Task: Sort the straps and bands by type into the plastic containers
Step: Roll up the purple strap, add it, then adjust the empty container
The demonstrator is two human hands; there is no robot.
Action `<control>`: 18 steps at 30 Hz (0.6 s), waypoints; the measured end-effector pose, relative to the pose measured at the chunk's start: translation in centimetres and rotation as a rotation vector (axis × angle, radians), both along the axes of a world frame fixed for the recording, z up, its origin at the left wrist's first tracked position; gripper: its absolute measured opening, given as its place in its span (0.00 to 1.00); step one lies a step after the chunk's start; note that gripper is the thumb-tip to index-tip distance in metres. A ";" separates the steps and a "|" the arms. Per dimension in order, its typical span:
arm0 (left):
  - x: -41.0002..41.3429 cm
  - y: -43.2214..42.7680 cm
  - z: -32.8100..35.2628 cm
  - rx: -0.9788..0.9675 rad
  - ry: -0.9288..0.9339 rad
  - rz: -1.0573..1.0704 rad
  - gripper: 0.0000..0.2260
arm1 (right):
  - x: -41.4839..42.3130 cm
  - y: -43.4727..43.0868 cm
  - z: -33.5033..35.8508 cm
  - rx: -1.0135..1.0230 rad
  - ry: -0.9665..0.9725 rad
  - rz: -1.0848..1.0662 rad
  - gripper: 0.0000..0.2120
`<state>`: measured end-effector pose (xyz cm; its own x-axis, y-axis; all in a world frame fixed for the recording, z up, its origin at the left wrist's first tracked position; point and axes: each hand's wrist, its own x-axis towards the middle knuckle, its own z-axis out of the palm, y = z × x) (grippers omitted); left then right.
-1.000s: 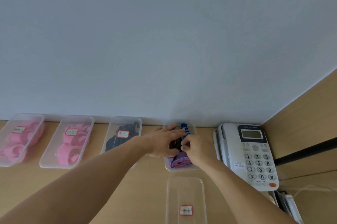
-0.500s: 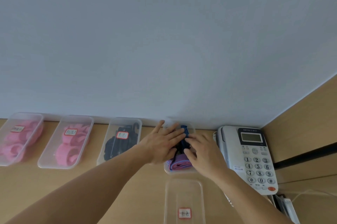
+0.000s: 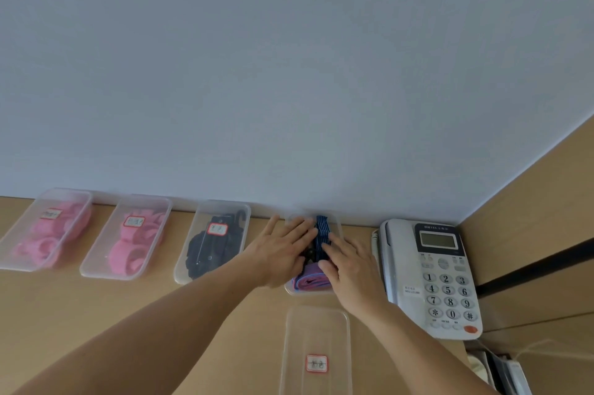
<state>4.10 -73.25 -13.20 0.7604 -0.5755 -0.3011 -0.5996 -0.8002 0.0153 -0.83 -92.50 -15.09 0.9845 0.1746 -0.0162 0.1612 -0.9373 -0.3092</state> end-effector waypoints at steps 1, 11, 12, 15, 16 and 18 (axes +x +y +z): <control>-0.6 0.1 0.2 -0.021 0.008 0.030 0.28 | -0.1 -0.1 0.1 0.043 -0.007 -0.011 0.26; -5.8 1.9 2.0 -0.169 0.076 0.153 0.28 | -5.2 0.6 2.8 0.113 0.020 -0.213 0.25; -6.3 1.9 2.0 -0.217 0.056 0.158 0.28 | -6.0 0.6 2.9 0.098 0.034 -0.260 0.23; -8.7 2.2 1.6 -0.351 0.023 0.192 0.27 | -8.5 1.4 2.3 0.100 0.188 -0.354 0.21; -9.6 2.4 1.3 -0.370 0.023 0.194 0.27 | -9.4 1.8 1.9 0.095 0.227 -0.372 0.21; -11.0 3.0 0.7 -0.364 0.038 0.175 0.26 | -10.9 2.7 1.4 0.065 0.267 -0.401 0.22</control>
